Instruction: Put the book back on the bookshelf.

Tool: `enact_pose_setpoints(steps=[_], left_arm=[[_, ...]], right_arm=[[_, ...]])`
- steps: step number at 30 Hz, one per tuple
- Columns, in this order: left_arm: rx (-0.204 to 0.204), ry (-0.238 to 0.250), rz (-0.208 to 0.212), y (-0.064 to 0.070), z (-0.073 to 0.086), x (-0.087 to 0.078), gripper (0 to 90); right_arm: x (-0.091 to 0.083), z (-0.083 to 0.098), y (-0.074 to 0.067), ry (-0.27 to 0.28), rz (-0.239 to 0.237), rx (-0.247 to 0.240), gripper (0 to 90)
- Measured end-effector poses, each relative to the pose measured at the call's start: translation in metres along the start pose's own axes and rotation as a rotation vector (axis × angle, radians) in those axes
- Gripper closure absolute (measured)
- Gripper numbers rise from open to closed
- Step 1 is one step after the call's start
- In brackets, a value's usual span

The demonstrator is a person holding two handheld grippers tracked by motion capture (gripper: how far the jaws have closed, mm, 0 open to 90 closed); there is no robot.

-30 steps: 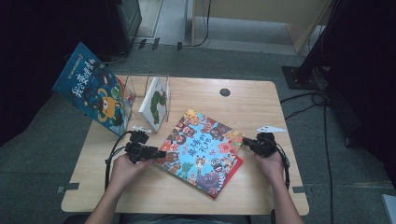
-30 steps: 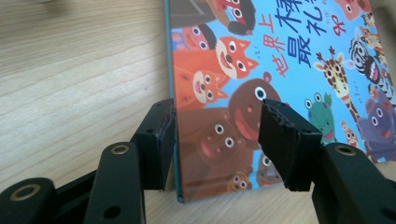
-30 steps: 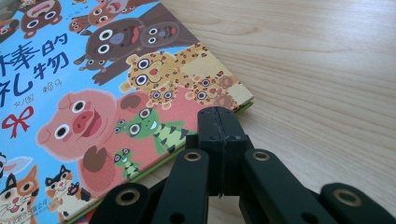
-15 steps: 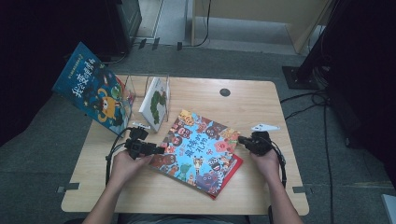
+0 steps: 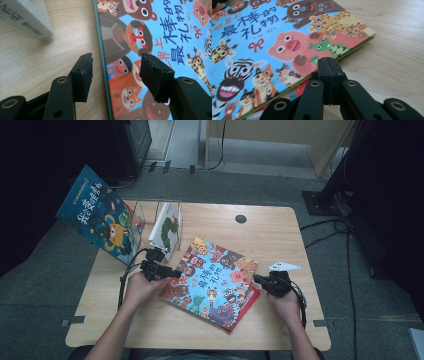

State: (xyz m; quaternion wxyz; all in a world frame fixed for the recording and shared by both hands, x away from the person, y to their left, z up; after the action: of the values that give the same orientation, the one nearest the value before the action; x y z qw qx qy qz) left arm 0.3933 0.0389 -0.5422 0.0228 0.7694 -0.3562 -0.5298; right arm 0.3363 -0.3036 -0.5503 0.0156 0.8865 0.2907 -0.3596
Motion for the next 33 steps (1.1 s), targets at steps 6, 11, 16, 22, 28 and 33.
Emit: enact_pose_setpoints(steps=[6,11,16,22,28,33], left_arm=[[0.01,-0.02,0.003,0.0,-0.005,0.008,44.1],[-0.01,-0.021,0.031,0.001,-0.008,0.014,44.4],[-0.043,-0.028,0.058,0.002,-0.009,0.015,48.4],[-0.027,-0.001,0.042,0.005,-0.008,0.016,46.6],[-0.044,0.025,0.041,0.005,-0.007,0.017,46.2],[-0.039,-0.017,0.012,0.008,-0.01,0.018,45.5]], right_arm=[[-0.003,0.007,-0.012,-0.007,-0.009,-0.019,90.0],[-0.004,0.015,-0.023,-0.025,-0.018,-0.033,90.0],[-0.003,0.017,-0.027,-0.021,-0.023,-0.044,90.0],[-0.002,0.018,-0.029,-0.011,-0.034,-0.049,90.0],[-0.002,0.018,-0.029,-0.006,-0.042,-0.042,90.0],[-0.002,0.018,-0.028,-0.002,-0.051,-0.039,90.0]])
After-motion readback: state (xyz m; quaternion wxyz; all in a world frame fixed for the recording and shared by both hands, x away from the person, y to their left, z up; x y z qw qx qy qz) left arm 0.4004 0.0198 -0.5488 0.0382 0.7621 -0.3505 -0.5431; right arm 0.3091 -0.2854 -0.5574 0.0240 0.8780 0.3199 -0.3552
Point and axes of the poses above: each handheld gripper's, and its own axes: x roughly forward along the jaws, z roughly out of its underside, y roughly to its right, the point moved 7 cm from there along x, roughly forward along the jaws, and after that the axes turned 1 degree about -x, right-handed, at the moved point
